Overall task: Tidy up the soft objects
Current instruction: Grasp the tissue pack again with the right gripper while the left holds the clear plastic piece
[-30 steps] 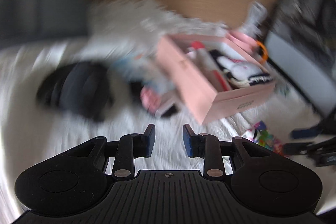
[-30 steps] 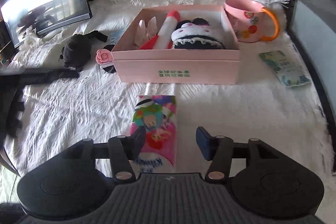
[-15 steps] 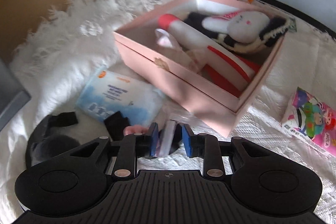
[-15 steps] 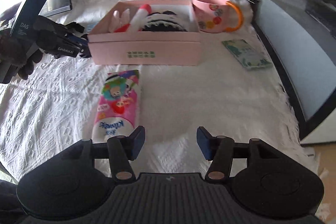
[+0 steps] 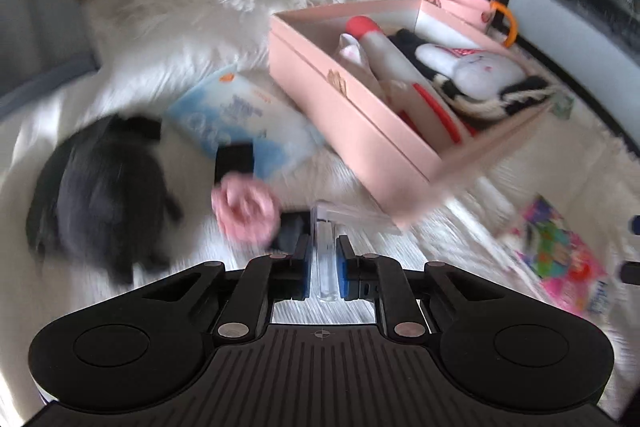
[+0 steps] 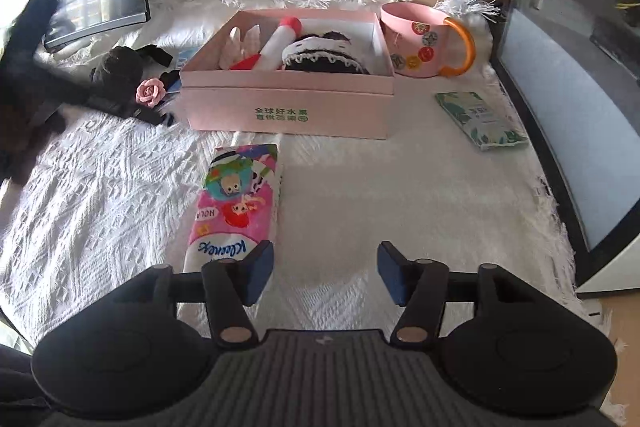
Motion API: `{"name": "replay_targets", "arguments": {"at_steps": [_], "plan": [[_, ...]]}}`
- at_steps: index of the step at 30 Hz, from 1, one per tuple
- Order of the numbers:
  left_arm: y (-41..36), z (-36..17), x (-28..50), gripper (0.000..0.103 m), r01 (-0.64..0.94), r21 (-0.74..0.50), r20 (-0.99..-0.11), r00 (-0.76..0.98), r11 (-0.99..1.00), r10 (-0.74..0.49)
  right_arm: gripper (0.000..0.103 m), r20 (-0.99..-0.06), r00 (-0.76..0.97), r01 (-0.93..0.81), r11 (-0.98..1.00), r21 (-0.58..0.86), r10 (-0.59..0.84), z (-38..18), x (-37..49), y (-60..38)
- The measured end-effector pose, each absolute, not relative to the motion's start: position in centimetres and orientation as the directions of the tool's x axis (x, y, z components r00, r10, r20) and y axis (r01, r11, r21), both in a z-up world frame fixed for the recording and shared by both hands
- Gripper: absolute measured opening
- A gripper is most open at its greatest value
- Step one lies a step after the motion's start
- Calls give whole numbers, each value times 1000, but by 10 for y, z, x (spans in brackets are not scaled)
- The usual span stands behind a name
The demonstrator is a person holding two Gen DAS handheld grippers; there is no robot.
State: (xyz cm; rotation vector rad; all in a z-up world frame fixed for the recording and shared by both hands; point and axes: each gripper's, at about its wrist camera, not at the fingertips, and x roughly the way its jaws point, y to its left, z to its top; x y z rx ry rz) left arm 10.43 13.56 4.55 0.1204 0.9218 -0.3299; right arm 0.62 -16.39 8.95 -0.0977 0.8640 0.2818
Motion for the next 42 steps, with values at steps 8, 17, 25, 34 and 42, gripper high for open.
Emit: {"name": "replay_targets", "arguments": {"at_steps": [8, 17, 25, 34, 42], "plan": [[137, 46, 23, 15, 236, -147, -797, 547, 961, -257, 78, -749, 602, -334, 939, 76, 275, 91, 19, -153], [135, 36, -3, 16, 154, -128, -813, 549, 980, -192, 79, -778, 537, -446, 892, 68, 328, 79, 39, -110], [126, 34, -6, 16, 170, -82, -802, 573, 982, -166, 52, -805, 509, -486, 874, 24, 305, 62, 48, -87], [122, 33, -11, 16, 173, -42, -783, 606, 984, -140, 51, -789, 546, -459, 888, -1, 281, 82, 34, -108], [99, 49, -21, 15, 318, -84, -772, 579, 945, -263, 51, -747, 636, -376, 923, -82, 193, 107, 19, -147]]}}
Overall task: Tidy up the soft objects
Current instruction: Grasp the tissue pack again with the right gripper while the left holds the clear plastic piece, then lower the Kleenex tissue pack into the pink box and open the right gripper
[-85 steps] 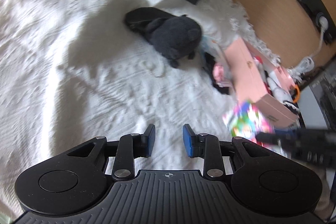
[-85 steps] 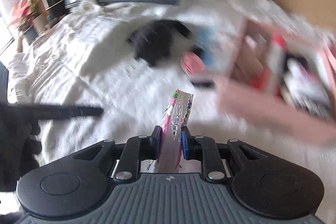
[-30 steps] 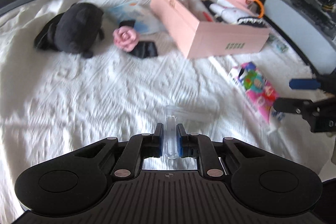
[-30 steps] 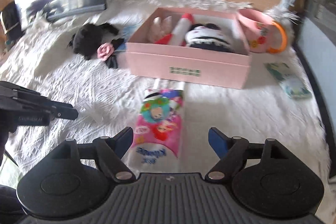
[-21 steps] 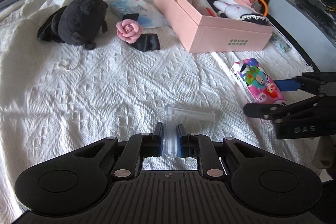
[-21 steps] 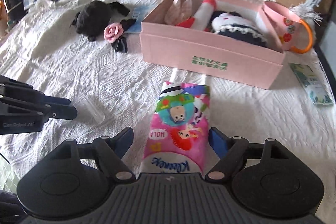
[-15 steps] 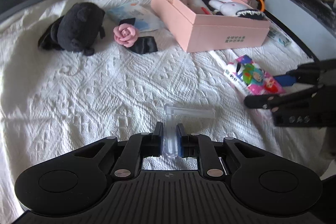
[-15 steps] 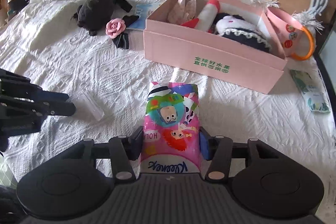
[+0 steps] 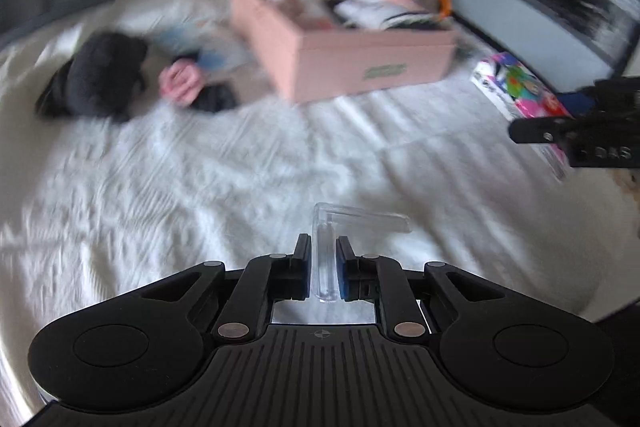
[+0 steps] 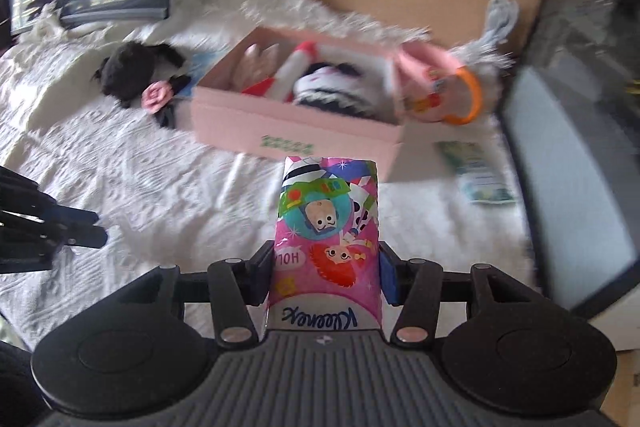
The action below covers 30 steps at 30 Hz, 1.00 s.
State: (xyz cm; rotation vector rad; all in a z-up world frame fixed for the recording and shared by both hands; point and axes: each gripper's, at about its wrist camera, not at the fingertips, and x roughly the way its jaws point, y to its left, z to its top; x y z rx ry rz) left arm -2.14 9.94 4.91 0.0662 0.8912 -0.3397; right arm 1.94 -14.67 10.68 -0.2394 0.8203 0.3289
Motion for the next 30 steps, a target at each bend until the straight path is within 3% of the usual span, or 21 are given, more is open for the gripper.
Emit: {"name": "replay_targets", "arguments": {"at_steps": [9, 12, 18, 24, 30], "plan": [[79, 161, 51, 16, 344, -98, -564, 754, 934, -337, 51, -666, 731, -254, 965, -61, 150, 125, -8, -182], [73, 173, 103, 18, 293, -199, -484, 800, 935, -354, 52, -659, 738, -229, 973, -40, 147, 123, -9, -186], [77, 131, 146, 20, 145, -268, -557, 784, 952, -276, 52, -671, 726, -231, 972, -37, 147, 118, -10, -185], [98, 91, 89, 20, 144, -275, -629, 721, 951, -291, 52, -678, 716, -249, 968, -26, 166, 123, 5, -188], [120, 68, 29, 20, 69, -347, -649, 702, 935, -293, 52, -631, 724, -345, 938, 20, 280, 168, 74, -166]]}}
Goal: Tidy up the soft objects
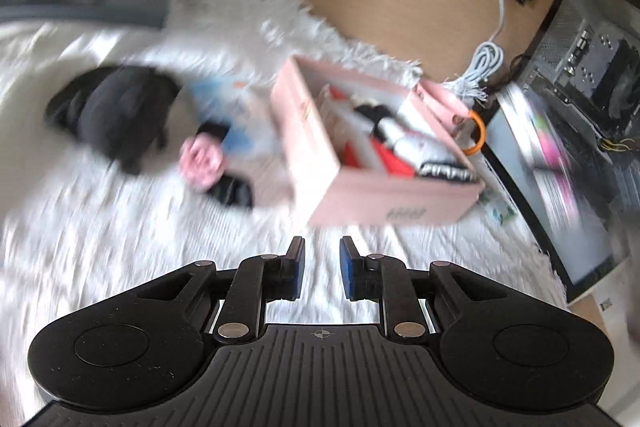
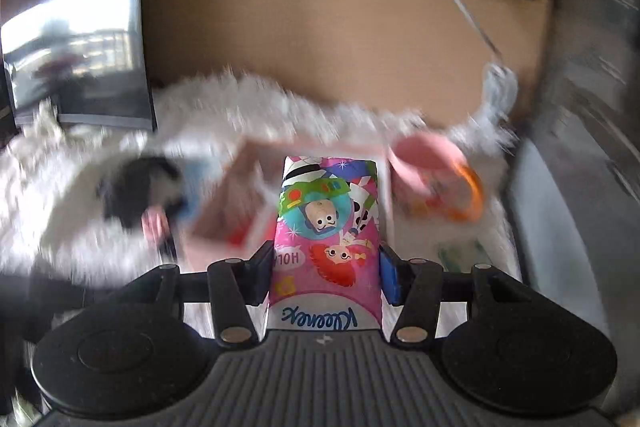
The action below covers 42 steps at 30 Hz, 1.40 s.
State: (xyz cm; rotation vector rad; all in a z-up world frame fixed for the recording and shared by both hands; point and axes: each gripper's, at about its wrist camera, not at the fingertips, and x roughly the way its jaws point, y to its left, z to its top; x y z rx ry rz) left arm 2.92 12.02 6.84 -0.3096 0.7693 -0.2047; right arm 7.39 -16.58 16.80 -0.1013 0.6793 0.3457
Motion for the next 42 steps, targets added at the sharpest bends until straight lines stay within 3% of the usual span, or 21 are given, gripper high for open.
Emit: {"name": "replay_targets", "arguments": {"at_steps": [5, 12, 14, 20, 25, 29, 35, 42], "plan": [[140, 61, -1, 20, 10, -368, -655, 707, 930, -267, 52, -637, 683, -371, 921, 117, 356, 184, 169, -128], [180, 53, -29, 20, -152, -376, -688, 707, 914, -166, 54, -800, 535, -254, 955, 154, 272, 101, 267, -78], [189, 46, -31, 20, -196, -379, -701, 698, 904, -142, 54, -785, 549, -259, 951, 167, 288, 99, 265, -79], [197, 36, -35, 20, -255, -362, -725, 682, 897, -99, 71, -789, 565, -284, 955, 90, 242, 111, 254, -83], [200, 38, -37, 20, -288, -356, -721, 690, 889, -65, 73, -673, 703, -376, 923, -80, 228, 135, 208, -75], [203, 43, -41, 20, -309, -351, -714, 699, 884, -39, 73, -613, 718, -511, 847, -146, 328, 147, 171, -50], [209, 45, -51, 20, -361, -336, -727, 687, 870, 5, 73, -660, 588, -708, 692, -142, 466, 132, 137, 13], [227, 45, -69, 20, -429, -346, -743, 668, 834, 35, 72, -752, 532, -732, 657, -178, 389, 80, 155, 92]]}}
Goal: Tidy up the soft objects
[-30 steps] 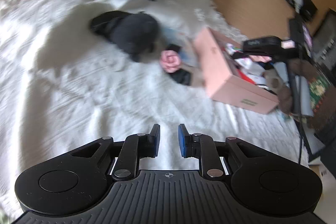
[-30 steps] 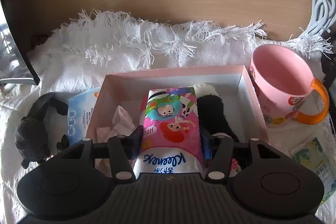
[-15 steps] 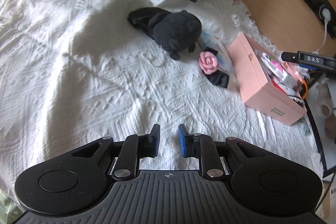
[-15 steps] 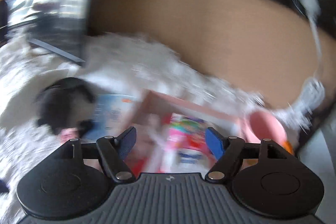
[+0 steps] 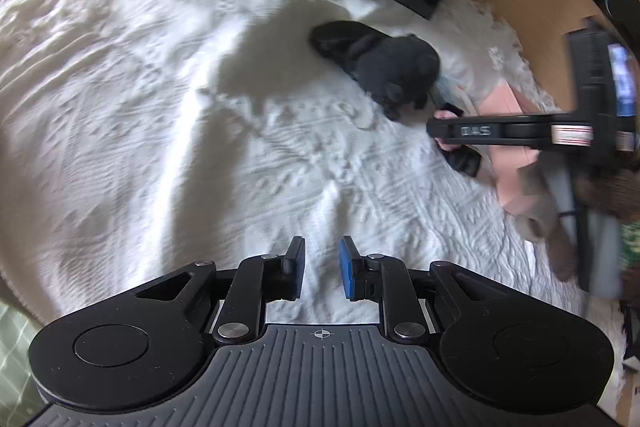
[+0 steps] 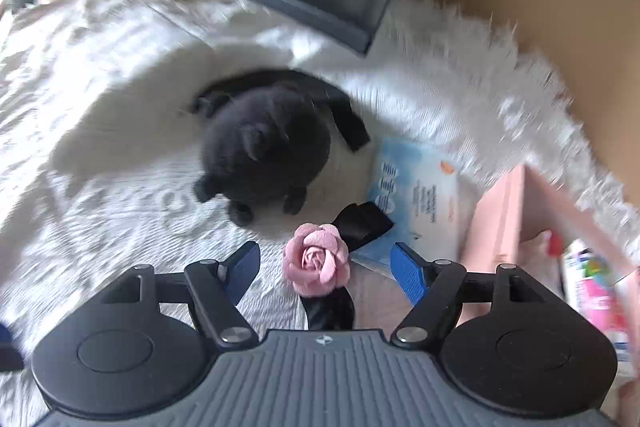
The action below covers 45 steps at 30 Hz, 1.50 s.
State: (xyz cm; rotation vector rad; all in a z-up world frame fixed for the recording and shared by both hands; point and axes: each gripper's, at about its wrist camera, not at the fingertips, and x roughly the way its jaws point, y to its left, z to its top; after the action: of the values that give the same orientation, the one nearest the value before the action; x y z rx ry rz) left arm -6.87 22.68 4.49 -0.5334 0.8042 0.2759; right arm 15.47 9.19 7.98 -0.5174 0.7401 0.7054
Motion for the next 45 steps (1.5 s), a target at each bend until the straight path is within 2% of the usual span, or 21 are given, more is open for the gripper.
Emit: {"name": "replay_targets", "arguments": {"at_steps": [1, 2, 3, 4, 5, 9, 17, 22, 25, 32, 34, 36, 38, 41, 45], "plan": [[230, 44, -73, 20, -438, -355, -740, 672, 826, 38, 71, -763, 528, -723, 669, -173, 374, 73, 159, 97], [234, 44, -78, 20, -448, -363, -736, 675, 817, 43, 64, -773, 525, -714, 679, -171, 357, 67, 164, 102], [237, 44, -82, 20, -457, -366, -735, 677, 811, 50, 50, -780, 524, -705, 688, -172, 342, 62, 166, 104], [240, 43, -86, 20, -468, -365, -734, 676, 804, 60, 46, -786, 524, -698, 695, -174, 329, 58, 170, 107], [243, 42, -89, 20, -479, -363, -734, 675, 799, 71, 35, -791, 517, -700, 694, -169, 328, 55, 171, 106], [249, 40, -94, 20, -488, -340, -743, 664, 804, 88, 32, -793, 487, -721, 681, -129, 366, 64, 157, 93], [220, 42, -70, 20, -301, -341, -724, 688, 890, -45, 32, -765, 498, -688, 723, -60, 410, 103, 80, 5], [192, 35, -42, 20, -172, -338, -719, 682, 925, -136, 32, -805, 540, -548, 828, -117, 244, 88, 54, -58], [183, 37, -15, 20, -127, -324, -706, 692, 937, -150, 32, -814, 564, -457, 873, -172, 135, 75, 51, -84], [216, 72, 51, 20, -180, -234, -628, 778, 955, -7, 34, -781, 620, -358, 914, -192, 78, 74, 43, -114], [234, 83, 74, 20, -187, -207, -594, 804, 960, 29, 41, -781, 619, -353, 917, -184, 82, 74, 43, -117], [256, 88, 100, 20, -210, -217, -587, 808, 953, 45, 61, -782, 614, -362, 919, -158, 108, 76, 41, -118], [279, 83, 125, 20, -244, -257, -602, 797, 935, 42, 61, -769, 628, -366, 917, -158, 118, 76, 37, -117], [314, 68, 150, 21, -374, -325, -701, 711, 869, 44, 61, -755, 645, -377, 909, -180, 118, 77, 31, -115], [341, 54, 141, 21, -428, -455, -729, 682, 781, -51, 62, -753, 649, -369, 912, -182, 113, 79, 26, -118]]}}
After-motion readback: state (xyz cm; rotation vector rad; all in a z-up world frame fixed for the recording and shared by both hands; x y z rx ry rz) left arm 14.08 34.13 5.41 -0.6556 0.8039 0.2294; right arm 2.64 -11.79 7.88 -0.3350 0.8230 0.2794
